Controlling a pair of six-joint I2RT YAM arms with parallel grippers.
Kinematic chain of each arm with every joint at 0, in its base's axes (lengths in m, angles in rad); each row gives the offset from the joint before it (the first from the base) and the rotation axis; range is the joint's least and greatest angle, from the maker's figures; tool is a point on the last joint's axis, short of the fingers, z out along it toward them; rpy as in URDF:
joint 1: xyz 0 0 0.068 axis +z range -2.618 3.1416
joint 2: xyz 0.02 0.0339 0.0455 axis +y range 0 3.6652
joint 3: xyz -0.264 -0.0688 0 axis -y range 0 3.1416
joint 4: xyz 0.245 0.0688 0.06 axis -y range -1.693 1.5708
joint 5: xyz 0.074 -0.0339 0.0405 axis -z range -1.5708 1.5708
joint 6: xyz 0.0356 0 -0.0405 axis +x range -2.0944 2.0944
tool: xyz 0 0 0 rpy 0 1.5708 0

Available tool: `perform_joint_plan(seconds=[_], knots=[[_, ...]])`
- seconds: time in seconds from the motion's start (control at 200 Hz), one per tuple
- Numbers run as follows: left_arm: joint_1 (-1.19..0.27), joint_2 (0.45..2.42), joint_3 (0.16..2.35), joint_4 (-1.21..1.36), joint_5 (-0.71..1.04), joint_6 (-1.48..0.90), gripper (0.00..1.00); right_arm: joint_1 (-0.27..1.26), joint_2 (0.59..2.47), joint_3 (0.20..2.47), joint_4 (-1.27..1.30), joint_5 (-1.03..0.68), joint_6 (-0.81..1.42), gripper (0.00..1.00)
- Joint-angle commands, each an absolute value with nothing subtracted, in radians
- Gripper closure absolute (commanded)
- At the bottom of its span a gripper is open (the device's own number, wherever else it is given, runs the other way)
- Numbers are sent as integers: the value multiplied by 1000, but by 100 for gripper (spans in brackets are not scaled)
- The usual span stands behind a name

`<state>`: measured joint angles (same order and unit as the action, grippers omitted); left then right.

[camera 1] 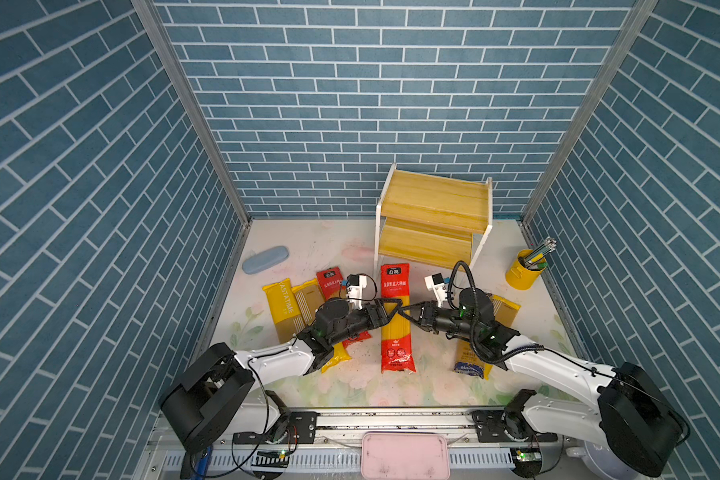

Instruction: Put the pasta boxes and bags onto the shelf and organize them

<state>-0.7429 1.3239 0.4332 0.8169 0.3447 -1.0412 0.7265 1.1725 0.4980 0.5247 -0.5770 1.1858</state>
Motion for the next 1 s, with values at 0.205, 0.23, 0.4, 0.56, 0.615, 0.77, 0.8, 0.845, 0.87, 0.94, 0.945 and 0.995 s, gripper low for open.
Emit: perform_joint_plan(seconds=[0.205, 0.23, 0.4, 0.56, 0.615, 0.77, 0.8, 0.845, 0.87, 0.94, 0.945, 0.995], knots=[[-712, 1298, 452, 879, 374, -1018, 36, 727, 1144, 563, 737, -637, 1276, 96], [-710, 1298, 454, 879, 374, -1020, 39, 727, 1143, 559, 739, -634, 1278, 95], [-707, 1306, 458, 900, 368, -1055, 57, 728, 1146, 543, 746, -632, 1284, 77], [-707, 1298, 453, 926, 350, -1091, 69, 732, 1143, 529, 746, -626, 1285, 64], [-707, 1286, 450, 929, 334, -1095, 71, 742, 1143, 521, 743, -616, 1283, 62], [-707, 1243, 448, 933, 295, -1137, 75, 784, 1143, 499, 704, -578, 1252, 60], [-707, 1235, 452, 933, 293, -1142, 75, 787, 1142, 499, 693, -571, 1243, 60], [-708, 1223, 456, 928, 288, -1148, 76, 791, 1137, 501, 668, -562, 1225, 60], [-707, 1216, 460, 924, 285, -1150, 76, 792, 1133, 503, 650, -556, 1215, 60], [-707, 1195, 469, 903, 277, -1152, 76, 794, 1124, 512, 616, -550, 1191, 60], [-707, 1193, 469, 901, 277, -1151, 76, 794, 1124, 513, 615, -551, 1190, 60], [-709, 1177, 472, 883, 266, -1150, 76, 794, 1127, 522, 616, -556, 1182, 59]])
